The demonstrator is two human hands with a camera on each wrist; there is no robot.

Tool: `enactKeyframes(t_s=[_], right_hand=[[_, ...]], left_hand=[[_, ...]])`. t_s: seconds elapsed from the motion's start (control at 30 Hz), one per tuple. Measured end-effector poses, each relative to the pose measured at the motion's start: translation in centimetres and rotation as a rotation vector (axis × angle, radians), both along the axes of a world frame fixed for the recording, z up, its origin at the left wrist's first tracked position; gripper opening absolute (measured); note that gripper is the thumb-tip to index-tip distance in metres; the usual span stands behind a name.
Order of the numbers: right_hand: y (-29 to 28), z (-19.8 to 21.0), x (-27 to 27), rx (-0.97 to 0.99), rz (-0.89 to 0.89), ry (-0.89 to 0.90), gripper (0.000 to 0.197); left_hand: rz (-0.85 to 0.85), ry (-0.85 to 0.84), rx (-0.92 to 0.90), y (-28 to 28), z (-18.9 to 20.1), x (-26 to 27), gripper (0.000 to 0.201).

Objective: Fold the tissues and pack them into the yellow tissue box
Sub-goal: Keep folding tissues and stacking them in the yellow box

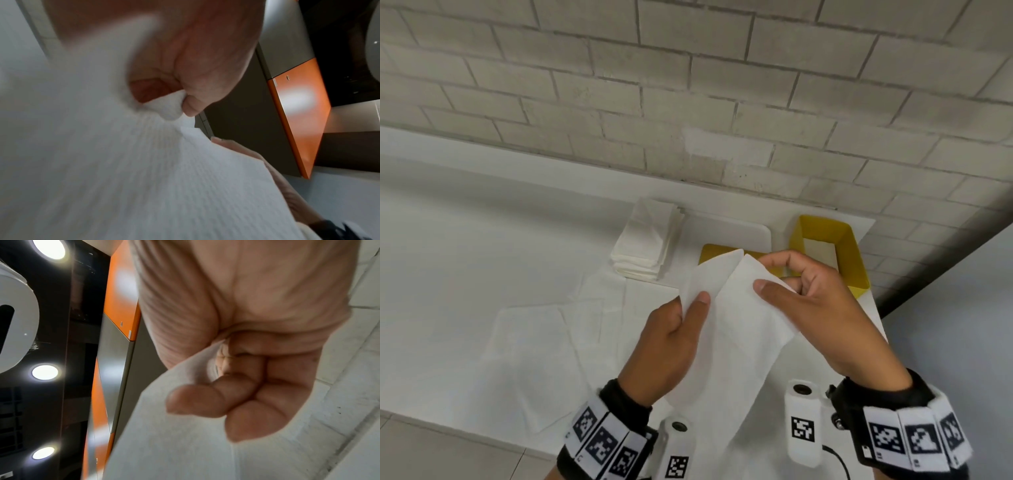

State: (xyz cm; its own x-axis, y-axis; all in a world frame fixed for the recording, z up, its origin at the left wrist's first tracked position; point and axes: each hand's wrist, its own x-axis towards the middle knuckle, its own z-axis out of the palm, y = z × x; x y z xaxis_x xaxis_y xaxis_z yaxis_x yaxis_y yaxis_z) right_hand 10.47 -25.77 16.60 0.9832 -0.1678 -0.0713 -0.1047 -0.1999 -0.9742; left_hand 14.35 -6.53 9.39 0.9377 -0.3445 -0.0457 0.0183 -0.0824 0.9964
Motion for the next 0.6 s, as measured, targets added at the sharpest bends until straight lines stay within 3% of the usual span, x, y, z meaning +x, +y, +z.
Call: enactKeyframes(t_s=[0.23, 0.37, 0.6], right_hand=[[1.2, -0.1, -0.2, 0.152, 0.042, -0.099, 0.033], [2.2, -0.7, -0.1, 0.216, 0.059, -0.116, 0.03], [2.1, -1.3, -0.2, 0.628, 0.05, -0.033, 0.032]], left_hand=[[-0.044, -0.083, 0.023, -0.9, -0.1, -0.4, 0.032], [-0.06, -0.116, 0.014, -1.4, 0.0, -0.6, 0.039], [-0.064, -0.106, 0.048, -1.4, -0.8, -0.3, 0.035]])
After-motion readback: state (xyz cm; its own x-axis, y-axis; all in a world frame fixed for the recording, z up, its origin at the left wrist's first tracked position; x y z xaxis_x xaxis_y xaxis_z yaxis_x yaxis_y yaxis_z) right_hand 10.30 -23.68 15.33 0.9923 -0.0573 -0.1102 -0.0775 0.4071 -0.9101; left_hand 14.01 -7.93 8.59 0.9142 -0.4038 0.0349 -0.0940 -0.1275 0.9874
